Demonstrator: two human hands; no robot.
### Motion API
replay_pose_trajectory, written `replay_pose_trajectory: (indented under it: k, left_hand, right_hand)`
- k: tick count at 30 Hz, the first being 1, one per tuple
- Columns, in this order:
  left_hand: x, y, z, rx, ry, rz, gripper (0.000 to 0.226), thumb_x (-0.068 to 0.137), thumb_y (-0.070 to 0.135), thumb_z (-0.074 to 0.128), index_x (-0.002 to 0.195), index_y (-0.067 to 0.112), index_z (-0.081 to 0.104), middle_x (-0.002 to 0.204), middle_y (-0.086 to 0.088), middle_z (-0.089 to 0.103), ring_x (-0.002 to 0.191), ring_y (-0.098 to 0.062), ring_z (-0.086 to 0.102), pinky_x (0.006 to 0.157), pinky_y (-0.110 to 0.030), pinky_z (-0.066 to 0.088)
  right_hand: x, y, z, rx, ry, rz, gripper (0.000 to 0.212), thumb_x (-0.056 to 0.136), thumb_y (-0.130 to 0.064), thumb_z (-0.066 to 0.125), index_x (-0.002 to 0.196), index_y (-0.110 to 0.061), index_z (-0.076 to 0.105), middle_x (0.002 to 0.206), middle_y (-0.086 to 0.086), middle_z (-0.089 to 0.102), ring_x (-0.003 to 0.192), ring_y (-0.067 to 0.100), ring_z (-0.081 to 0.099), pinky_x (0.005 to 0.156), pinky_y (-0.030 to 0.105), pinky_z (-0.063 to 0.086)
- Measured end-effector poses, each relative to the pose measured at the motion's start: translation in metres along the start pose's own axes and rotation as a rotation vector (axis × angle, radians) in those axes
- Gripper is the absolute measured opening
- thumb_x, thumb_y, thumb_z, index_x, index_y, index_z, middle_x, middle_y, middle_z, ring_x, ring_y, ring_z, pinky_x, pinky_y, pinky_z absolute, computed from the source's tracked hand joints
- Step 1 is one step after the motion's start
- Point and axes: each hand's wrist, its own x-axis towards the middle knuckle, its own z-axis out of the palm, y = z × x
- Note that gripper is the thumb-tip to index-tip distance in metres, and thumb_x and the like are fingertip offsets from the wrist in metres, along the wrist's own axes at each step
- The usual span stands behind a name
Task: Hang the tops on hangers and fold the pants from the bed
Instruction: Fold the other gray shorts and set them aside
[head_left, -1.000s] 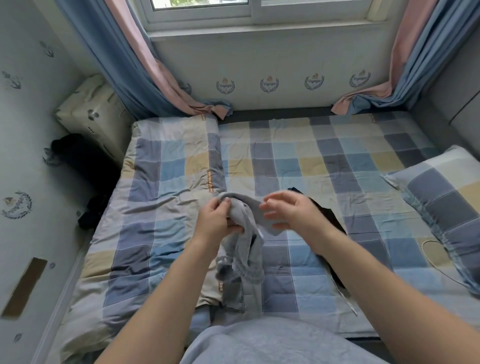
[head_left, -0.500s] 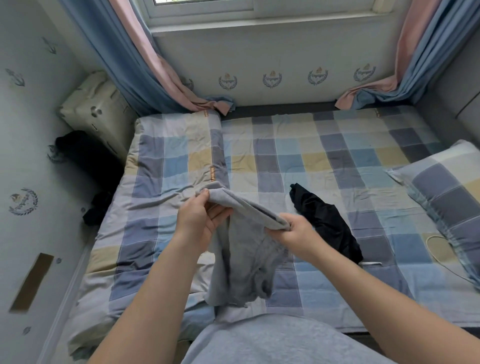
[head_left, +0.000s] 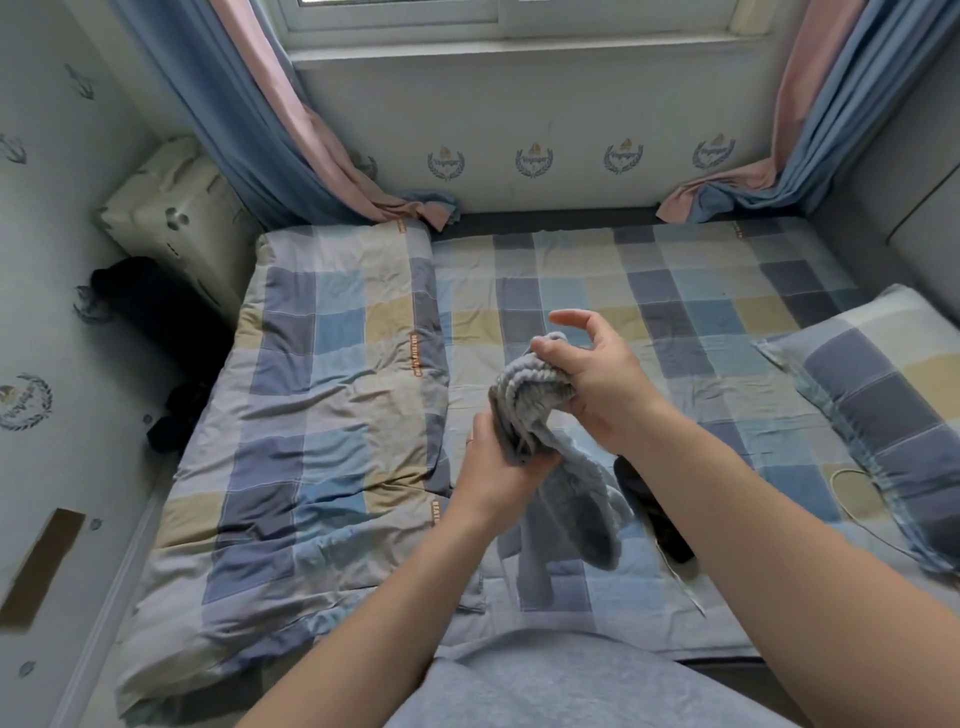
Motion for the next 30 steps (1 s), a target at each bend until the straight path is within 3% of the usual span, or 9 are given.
replay_pose_trajectory:
  k: [4, 9, 13, 15, 18, 21, 25, 28, 30]
  left_hand:
    - [0.009, -0.018, 0.0, 0.14, 0.069, -0.106, 0.092, 0.07, 0.058, 0.077, 0.145, 0.037, 0.028, 0.133, 0.008, 0.049, 0.12, -0.015, 0.054, 0.097, -0.042, 0.052]
    - [0.016, -0.054, -0.015, 0.152, 0.101, -0.547, 0.067, 0.083, 0.026, 0.072, 0.139, 0.015, 0.038, 0.125, -0.008, 0.058, 0.11, -0.027, 0.062, 0.098, -0.048, 0.053]
    - [0.008, -0.062, -0.027, -0.066, 0.077, -0.965, 0.067, 0.081, 0.048, 0.069, 0.138, 0.021, 0.045, 0.13, -0.006, 0.051, 0.111, -0.033, 0.059, 0.094, -0.045, 0.05]
    - [0.012, -0.068, -0.032, -0.348, 0.006, -1.079, 0.072, 0.085, 0.062, 0.065, 0.137, 0.015, 0.045, 0.131, -0.013, 0.057, 0.113, -0.038, 0.061, 0.089, -0.05, 0.051]
    - [0.017, -0.068, -0.029, -0.834, -0.02, -1.017, 0.063, 0.092, 0.061, 0.059, 0.123, 0.006, 0.056, 0.111, -0.018, 0.073, 0.103, -0.035, 0.07, 0.084, -0.05, 0.056]
    - [0.024, -0.064, -0.015, -0.841, 0.01, -0.943, 0.026, 0.094, 0.031, 0.068, 0.102, 0.007, 0.061, 0.085, -0.006, 0.069, 0.095, -0.028, 0.067, 0.08, -0.047, 0.054]
    - [0.036, -0.054, -0.012, -0.837, 0.093, -0.878, 0.011, 0.099, 0.014, 0.054, 0.1, 0.006, 0.061, 0.1, -0.014, 0.065, 0.098, -0.031, 0.064, 0.097, -0.054, 0.049]
    - [0.047, -0.045, -0.03, -0.824, 0.16, -0.74, 0.025, 0.102, 0.019, 0.043, 0.101, 0.003, 0.063, 0.103, -0.023, 0.066, 0.092, -0.036, 0.064, 0.096, -0.054, 0.05]
    - [0.052, -0.038, -0.043, -0.701, 0.241, -0.594, 0.023, 0.102, 0.018, 0.045, 0.109, 0.005, 0.063, 0.098, -0.021, 0.067, 0.084, -0.035, 0.065, 0.085, -0.049, 0.053]
  right_hand:
    - [-0.007, -0.012, -0.005, 0.221, -0.033, -0.014, 0.009, 0.097, -0.005, 0.06, 0.103, -0.01, 0.065, 0.086, 0.009, 0.066, 0.071, 0.019, 0.066, 0.06, 0.032, 0.059]
    - [-0.011, -0.024, -0.023, 0.591, -0.057, -0.04, 0.006, 0.1, -0.009, 0.052, 0.102, -0.009, 0.058, 0.081, 0.01, 0.068, 0.068, 0.019, 0.069, 0.058, 0.029, 0.06]
    - [-0.015, -0.014, -0.027, 0.638, -0.062, -0.039, 0.011, 0.086, -0.011, 0.06, 0.097, -0.009, 0.058, 0.076, 0.008, 0.07, 0.066, 0.018, 0.071, 0.058, 0.028, 0.06]
    - [-0.017, -0.005, -0.027, 0.67, -0.081, -0.021, 0.017, 0.081, -0.012, 0.061, 0.097, -0.008, 0.058, 0.079, 0.01, 0.07, 0.068, 0.019, 0.071, 0.061, 0.029, 0.061]
    - [-0.019, 0.005, -0.029, 0.741, -0.099, 0.006, 0.018, 0.081, -0.012, 0.059, 0.098, -0.008, 0.059, 0.084, 0.012, 0.069, 0.072, 0.02, 0.071, 0.066, 0.03, 0.062]
    - [-0.021, 0.01, -0.033, 0.792, -0.106, 0.031, 0.016, 0.084, -0.012, 0.058, 0.099, -0.007, 0.06, 0.086, 0.011, 0.07, 0.074, 0.019, 0.072, 0.065, 0.029, 0.062]
    - [-0.021, 0.015, -0.047, 0.78, -0.074, 0.031, 0.009, 0.089, -0.013, 0.058, 0.096, -0.009, 0.061, 0.086, 0.009, 0.068, 0.077, 0.018, 0.07, 0.069, 0.028, 0.062]
    - [-0.019, 0.035, -0.065, 0.541, 0.18, 0.062, 0.008, 0.098, -0.009, 0.053, 0.095, -0.01, 0.061, 0.082, 0.01, 0.065, 0.07, 0.019, 0.066, 0.059, 0.03, 0.06]
    - [-0.019, 0.057, -0.079, 0.174, 0.327, 0.182, 0.01, 0.099, -0.007, 0.053, 0.099, -0.01, 0.063, 0.096, 0.017, 0.066, 0.079, 0.026, 0.066, 0.06, 0.036, 0.058]
